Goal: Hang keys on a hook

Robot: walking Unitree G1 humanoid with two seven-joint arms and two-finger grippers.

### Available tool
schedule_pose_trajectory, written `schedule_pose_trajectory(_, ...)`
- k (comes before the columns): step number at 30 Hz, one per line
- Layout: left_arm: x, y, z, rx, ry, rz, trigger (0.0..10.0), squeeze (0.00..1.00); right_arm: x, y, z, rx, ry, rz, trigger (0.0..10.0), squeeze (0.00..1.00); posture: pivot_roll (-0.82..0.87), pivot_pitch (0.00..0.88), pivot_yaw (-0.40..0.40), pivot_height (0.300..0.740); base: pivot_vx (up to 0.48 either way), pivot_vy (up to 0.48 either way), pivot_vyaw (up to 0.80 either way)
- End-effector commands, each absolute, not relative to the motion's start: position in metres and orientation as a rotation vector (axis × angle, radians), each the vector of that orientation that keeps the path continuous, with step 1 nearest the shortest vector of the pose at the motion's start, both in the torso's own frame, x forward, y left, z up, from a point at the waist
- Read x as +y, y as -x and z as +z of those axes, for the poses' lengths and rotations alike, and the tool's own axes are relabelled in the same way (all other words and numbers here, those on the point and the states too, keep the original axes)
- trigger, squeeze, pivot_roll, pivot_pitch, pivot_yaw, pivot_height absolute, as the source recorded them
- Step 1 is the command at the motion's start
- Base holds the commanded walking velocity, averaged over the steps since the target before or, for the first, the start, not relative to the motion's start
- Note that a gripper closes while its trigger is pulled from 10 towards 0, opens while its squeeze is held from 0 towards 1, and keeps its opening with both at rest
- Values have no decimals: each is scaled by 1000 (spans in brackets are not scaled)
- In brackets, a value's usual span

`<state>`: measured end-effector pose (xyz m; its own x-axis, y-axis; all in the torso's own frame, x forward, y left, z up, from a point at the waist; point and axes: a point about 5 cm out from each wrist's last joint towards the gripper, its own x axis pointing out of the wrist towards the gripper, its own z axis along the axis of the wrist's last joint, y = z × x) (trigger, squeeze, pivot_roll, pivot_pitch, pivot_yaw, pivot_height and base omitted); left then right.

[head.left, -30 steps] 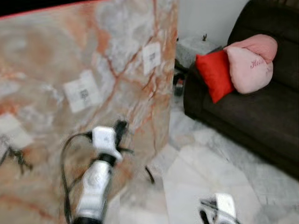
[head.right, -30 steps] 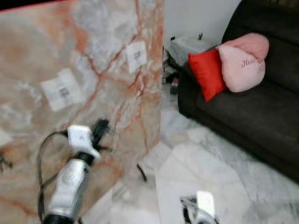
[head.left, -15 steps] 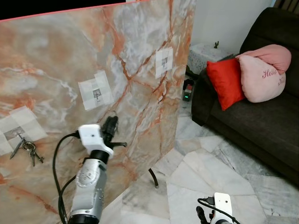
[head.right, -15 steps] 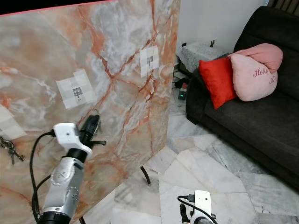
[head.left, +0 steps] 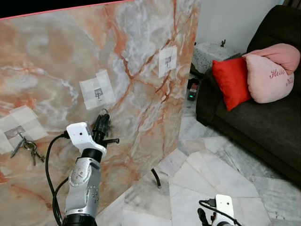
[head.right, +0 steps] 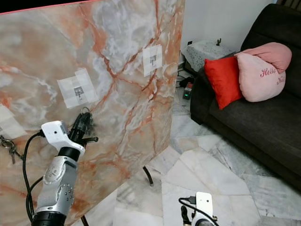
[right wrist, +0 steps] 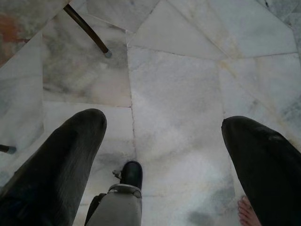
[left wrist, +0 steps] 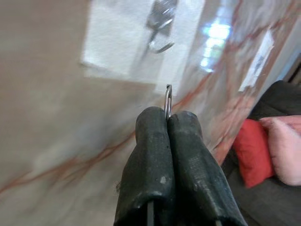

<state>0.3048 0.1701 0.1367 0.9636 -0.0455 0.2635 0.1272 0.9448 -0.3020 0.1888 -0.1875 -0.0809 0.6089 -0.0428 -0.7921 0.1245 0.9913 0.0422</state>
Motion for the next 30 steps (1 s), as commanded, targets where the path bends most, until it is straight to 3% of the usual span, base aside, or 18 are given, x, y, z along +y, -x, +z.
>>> schedule_pose_trajectory(1, 165, -307, 153, -312, 339, -127, 10000, 0, -189, -188, -81, 916, -100, -107, 10000, 0, 23, 0, -61, 740, 0, 0, 0)
schedule_pose_trajectory(30, 181, -310, 167, -349, 555, -57, 10000, 0, -191, -189, -81, 917, -94, -103, 10000, 0, 22, 0, -72, 740, 0, 0, 0)
